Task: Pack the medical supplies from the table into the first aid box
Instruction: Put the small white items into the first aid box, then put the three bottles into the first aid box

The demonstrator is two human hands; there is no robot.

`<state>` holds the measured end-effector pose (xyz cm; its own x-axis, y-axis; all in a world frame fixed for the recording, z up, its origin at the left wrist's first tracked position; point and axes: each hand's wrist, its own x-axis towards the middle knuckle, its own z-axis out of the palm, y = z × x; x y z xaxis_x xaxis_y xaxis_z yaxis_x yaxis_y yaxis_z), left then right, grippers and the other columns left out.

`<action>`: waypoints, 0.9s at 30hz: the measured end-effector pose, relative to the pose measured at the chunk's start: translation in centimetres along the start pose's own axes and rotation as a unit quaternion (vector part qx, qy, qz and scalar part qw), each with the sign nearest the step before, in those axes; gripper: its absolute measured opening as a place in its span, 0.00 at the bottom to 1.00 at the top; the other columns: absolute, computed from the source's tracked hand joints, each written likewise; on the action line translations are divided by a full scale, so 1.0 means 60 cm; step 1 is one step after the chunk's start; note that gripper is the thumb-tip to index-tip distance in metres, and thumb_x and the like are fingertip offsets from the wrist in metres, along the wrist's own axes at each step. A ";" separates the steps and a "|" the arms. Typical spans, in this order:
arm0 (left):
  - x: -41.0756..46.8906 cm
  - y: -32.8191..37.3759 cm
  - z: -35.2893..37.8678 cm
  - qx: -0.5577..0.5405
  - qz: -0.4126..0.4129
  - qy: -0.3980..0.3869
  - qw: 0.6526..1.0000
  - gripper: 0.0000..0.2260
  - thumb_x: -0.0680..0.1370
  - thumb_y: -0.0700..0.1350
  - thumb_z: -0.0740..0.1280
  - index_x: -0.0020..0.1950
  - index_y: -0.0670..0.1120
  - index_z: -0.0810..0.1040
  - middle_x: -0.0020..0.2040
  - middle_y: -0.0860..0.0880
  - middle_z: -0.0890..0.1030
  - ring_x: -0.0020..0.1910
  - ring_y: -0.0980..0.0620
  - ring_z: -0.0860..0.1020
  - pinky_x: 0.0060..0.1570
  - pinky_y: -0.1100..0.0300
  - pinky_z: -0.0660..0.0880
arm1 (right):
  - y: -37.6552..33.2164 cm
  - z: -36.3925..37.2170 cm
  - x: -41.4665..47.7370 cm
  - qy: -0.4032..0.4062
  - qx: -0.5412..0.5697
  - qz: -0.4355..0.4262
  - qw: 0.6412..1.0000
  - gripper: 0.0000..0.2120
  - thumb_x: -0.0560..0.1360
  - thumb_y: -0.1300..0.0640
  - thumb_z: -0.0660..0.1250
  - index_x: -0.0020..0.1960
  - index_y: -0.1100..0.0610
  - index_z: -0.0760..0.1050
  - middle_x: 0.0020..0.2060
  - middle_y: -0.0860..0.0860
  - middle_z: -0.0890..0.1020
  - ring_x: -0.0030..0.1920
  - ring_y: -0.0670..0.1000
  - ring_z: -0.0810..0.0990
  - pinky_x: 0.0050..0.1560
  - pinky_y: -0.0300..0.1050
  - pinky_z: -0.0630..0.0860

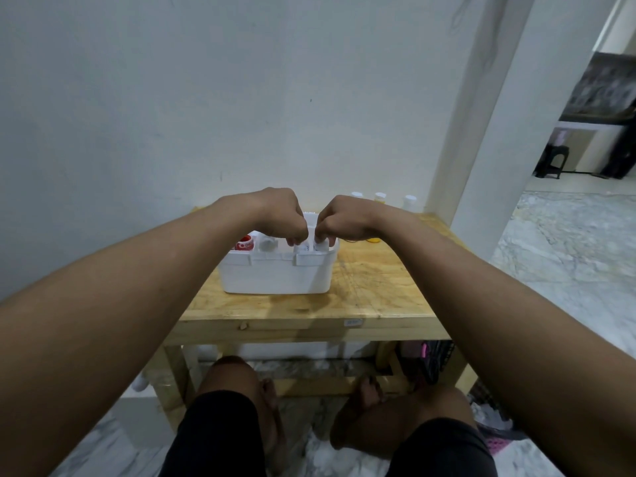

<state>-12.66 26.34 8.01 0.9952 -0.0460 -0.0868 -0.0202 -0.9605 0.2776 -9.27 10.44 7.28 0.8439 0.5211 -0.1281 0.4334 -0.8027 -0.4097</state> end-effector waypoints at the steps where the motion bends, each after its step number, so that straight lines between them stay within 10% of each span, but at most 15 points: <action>1: 0.000 -0.001 0.000 0.000 -0.001 -0.001 1.000 0.08 0.71 0.47 0.70 0.46 0.50 0.89 0.45 0.56 0.85 0.44 0.58 0.77 0.41 0.59 0.74 | 0.000 0.000 0.000 0.000 0.000 0.000 1.000 0.10 0.72 0.51 0.67 0.45 0.53 0.86 0.40 0.47 0.86 0.53 0.54 0.82 0.59 0.53 0.78; 17: 0.011 0.014 -0.015 -0.031 0.010 0.057 0.998 0.08 0.71 0.46 0.68 0.45 0.50 0.87 0.51 0.50 0.84 0.53 0.48 0.80 0.55 0.51 0.79 | 0.020 -0.034 -0.012 0.108 0.044 -0.012 0.993 0.15 0.76 0.50 0.65 0.57 0.55 0.83 0.51 0.49 0.84 0.55 0.52 0.80 0.57 0.49 0.75; 27: 0.074 0.091 -0.011 -0.028 0.072 0.143 0.987 0.20 0.75 0.50 0.68 0.68 0.52 0.75 0.61 0.51 0.80 0.61 0.47 0.77 0.61 0.48 0.75 | 0.094 -0.084 0.004 0.203 -0.027 0.044 0.978 0.18 0.76 0.55 0.65 0.66 0.53 0.76 0.63 0.52 0.80 0.60 0.53 0.78 0.53 0.44 0.73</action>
<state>-8.27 21.10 9.78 0.9689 -0.0946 0.2285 -0.1667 -0.9323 0.3208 -5.00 4.57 9.51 0.9299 0.2994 0.2136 0.3601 -0.8593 -0.3633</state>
